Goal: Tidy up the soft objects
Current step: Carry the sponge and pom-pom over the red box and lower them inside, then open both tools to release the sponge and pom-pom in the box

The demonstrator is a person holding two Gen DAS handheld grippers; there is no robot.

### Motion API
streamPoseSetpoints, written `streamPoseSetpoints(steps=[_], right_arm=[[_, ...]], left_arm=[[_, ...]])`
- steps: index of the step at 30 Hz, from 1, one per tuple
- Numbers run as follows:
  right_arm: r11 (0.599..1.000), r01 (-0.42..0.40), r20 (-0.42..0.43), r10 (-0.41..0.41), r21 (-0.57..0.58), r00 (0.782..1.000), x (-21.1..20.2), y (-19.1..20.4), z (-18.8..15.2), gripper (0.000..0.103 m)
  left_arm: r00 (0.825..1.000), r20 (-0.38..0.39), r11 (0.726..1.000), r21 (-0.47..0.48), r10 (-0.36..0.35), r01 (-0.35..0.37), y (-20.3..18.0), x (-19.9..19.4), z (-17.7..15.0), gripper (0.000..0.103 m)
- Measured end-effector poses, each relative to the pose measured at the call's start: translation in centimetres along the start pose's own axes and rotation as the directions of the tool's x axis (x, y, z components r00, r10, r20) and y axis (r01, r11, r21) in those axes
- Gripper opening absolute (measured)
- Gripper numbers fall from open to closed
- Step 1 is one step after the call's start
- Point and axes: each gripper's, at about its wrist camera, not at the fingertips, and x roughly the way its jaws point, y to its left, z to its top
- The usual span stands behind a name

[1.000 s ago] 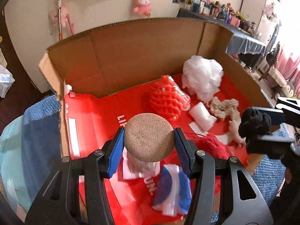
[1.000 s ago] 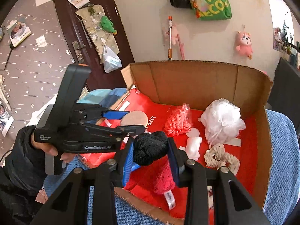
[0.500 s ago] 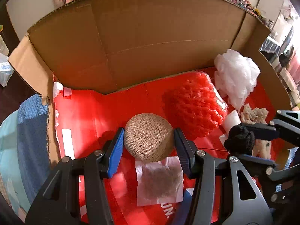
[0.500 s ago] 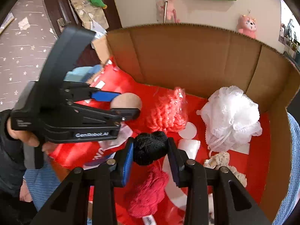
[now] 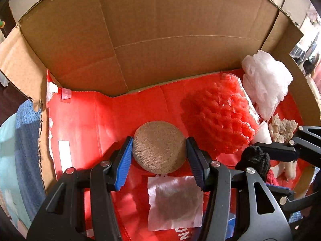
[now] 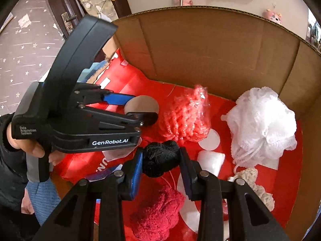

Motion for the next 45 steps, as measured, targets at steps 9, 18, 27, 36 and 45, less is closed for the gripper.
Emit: streamPoseSetpoints(steps=[9,18,27,36,45], right_arm=[[1.0,-0.009,-0.028,0.009,0.005,1.0,1.7,-0.1,0.4,0.038],[1.0,-0.014,-0.038,0.015,0.006,0.999,2.8,-0.1,0.5,0.039],[1.0,-0.013,-0.035,0.013,0.002,0.999,2.8,-0.2,0.3,0.049],[1.0,-0.006,-0.02,0.006,0.001,1.0,2.1,-0.2,-0.2,0.056],[1.0,0.006,0.034,-0.007,0.019,0.999,-1.0,-0.5,-0.9,0.068]], left_arm=[[1.0,-0.002,1.0,-0.003,-0.002,0.002,-0.5,0.4,0.3,0.051],[1.0,0.001,1.0,0.001,0.0,0.0,-0.8,0.2,0.2,0.053],[1.0,0.013,1.0,0.001,-0.009,0.009,-0.7,-0.5,0.3,0.059],[0.999,0.032,1.0,0.0,-0.014,0.014,-0.6,-2.3,-0.1,0.063],[0.995,0.095,1.0,0.007,-0.021,0.02,-1.6,-6.2,-1.6,0.071]])
